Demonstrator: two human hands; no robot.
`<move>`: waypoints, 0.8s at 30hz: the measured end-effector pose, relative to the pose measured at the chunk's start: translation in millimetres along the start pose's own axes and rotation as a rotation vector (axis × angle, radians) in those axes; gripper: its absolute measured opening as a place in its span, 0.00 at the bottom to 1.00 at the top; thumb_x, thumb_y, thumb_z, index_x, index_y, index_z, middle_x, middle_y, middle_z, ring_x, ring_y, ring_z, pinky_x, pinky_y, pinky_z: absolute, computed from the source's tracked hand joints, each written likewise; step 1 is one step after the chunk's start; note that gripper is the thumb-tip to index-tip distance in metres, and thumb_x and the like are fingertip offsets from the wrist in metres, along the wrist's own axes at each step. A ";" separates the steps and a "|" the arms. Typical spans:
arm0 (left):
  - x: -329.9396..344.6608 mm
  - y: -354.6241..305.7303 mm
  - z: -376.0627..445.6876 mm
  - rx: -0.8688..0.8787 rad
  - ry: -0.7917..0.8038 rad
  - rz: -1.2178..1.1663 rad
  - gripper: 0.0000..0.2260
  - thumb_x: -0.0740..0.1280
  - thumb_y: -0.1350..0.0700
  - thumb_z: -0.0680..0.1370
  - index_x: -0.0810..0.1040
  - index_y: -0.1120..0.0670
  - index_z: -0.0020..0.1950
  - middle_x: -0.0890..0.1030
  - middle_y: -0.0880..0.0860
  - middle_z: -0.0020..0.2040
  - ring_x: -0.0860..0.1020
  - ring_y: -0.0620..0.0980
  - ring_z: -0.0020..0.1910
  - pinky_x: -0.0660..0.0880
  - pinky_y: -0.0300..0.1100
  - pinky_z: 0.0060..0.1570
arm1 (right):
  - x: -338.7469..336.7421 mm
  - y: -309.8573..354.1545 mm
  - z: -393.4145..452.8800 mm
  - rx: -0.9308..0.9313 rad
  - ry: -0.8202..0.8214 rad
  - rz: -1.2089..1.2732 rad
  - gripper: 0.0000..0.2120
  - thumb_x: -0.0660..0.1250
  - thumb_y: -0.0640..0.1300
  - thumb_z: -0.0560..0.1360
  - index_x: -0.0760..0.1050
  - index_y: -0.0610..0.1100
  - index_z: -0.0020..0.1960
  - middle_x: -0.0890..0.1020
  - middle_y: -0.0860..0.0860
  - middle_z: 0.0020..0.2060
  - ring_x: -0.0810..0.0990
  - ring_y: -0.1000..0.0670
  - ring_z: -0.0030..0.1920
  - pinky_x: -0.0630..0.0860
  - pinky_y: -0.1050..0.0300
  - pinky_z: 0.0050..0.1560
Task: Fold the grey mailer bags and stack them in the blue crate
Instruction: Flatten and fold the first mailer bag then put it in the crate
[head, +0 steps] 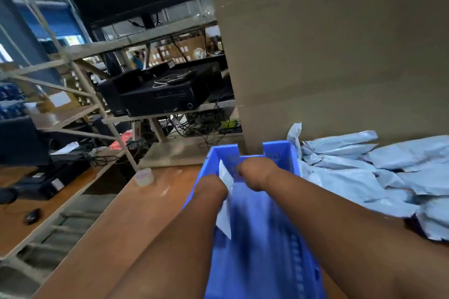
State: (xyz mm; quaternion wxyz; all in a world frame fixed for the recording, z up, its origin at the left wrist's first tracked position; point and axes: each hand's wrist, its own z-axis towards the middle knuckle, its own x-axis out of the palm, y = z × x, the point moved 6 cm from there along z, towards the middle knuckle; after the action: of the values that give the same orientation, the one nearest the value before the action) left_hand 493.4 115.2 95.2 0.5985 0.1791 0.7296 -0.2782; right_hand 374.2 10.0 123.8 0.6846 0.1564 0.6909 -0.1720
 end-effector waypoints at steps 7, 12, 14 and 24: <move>33.4 -4.7 22.7 0.020 -0.092 0.108 0.15 0.65 0.56 0.84 0.79 0.56 0.71 0.79 0.56 0.71 0.78 0.57 0.71 0.78 0.52 0.66 | 56.1 2.7 14.6 0.031 0.106 -0.003 0.16 0.67 0.40 0.80 0.80 0.49 0.66 0.82 0.47 0.64 0.82 0.42 0.63 0.80 0.47 0.59; 48.3 -7.9 39.0 -0.023 -0.051 0.044 0.14 0.60 0.60 0.86 0.81 0.59 0.68 0.83 0.57 0.64 0.82 0.57 0.64 0.77 0.45 0.54 | 74.8 -1.4 21.5 0.038 0.181 -0.017 0.15 0.71 0.42 0.78 0.80 0.51 0.64 0.82 0.47 0.64 0.82 0.42 0.63 0.80 0.46 0.60; 45.9 -11.7 41.2 0.020 -0.069 0.075 0.15 0.60 0.61 0.86 0.81 0.59 0.68 0.83 0.58 0.64 0.82 0.57 0.63 0.78 0.47 0.57 | 75.0 -4.5 24.0 0.035 0.166 -0.008 0.14 0.71 0.42 0.78 0.81 0.50 0.63 0.83 0.46 0.63 0.82 0.41 0.62 0.80 0.46 0.59; 34.0 -18.3 46.4 0.086 -0.049 0.336 0.15 0.62 0.54 0.85 0.79 0.54 0.71 0.80 0.55 0.69 0.79 0.58 0.70 0.78 0.52 0.65 | 74.7 -2.6 20.9 0.028 0.229 0.046 0.14 0.69 0.41 0.79 0.81 0.49 0.63 0.82 0.47 0.63 0.82 0.41 0.61 0.76 0.48 0.53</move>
State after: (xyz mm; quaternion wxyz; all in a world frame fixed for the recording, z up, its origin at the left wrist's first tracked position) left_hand 510.9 69.7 59.6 0.6461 0.3173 0.6618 -0.2096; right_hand 390.6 -3.2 49.1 0.6029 0.2003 0.7582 -0.1467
